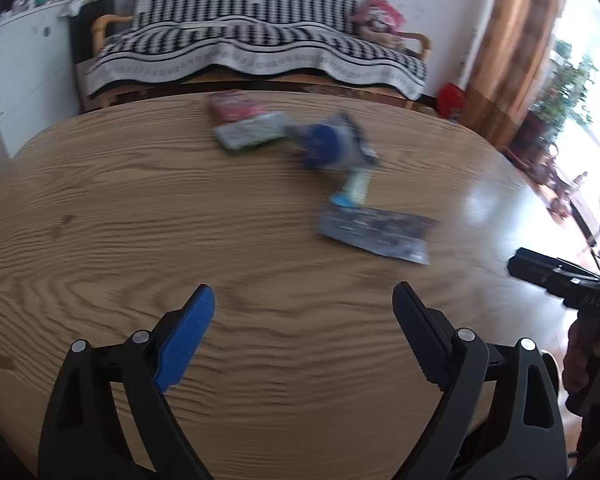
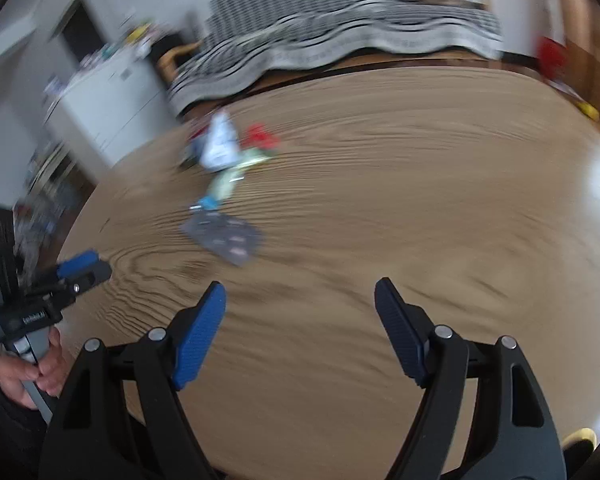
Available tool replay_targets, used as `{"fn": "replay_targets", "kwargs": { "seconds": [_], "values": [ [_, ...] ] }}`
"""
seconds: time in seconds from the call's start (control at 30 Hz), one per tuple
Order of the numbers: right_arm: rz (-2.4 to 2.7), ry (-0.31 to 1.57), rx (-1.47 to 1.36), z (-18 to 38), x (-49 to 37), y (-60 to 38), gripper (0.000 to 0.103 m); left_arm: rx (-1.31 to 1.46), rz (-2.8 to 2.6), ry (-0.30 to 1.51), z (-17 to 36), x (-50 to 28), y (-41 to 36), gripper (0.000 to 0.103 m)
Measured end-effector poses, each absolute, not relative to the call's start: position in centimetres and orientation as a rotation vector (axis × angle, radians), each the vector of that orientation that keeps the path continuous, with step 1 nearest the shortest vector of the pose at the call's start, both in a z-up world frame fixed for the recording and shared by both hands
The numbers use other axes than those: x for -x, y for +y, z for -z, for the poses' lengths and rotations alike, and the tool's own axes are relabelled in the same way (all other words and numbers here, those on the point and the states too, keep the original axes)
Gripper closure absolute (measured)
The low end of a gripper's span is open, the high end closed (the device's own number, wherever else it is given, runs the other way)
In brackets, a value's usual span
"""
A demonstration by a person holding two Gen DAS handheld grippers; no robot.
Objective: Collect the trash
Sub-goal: 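Grasp the white wipes pack with left tool while right tool grasps blister sheet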
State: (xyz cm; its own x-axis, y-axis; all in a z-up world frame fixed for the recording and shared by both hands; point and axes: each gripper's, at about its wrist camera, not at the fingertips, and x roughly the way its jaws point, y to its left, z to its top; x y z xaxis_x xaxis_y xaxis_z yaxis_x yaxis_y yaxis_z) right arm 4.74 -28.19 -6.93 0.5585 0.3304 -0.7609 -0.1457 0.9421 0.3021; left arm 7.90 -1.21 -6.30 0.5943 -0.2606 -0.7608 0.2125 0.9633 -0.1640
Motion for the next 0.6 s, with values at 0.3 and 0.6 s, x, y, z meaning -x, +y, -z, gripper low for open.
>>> {"fn": "replay_targets", "kwargs": {
  "seconds": [0.3, 0.6],
  "values": [
    [-0.415, 0.974, -0.048, 9.3, -12.4, -21.0, 0.03, 0.096, 0.245, 0.935, 7.4, -12.0, 0.9, 0.013],
    [-0.476, 0.969, -0.003, 10.2, -11.3, -20.7, 0.092, 0.139, 0.264, 0.938, 6.7, -18.2, -2.9, 0.011]
  ]
}}
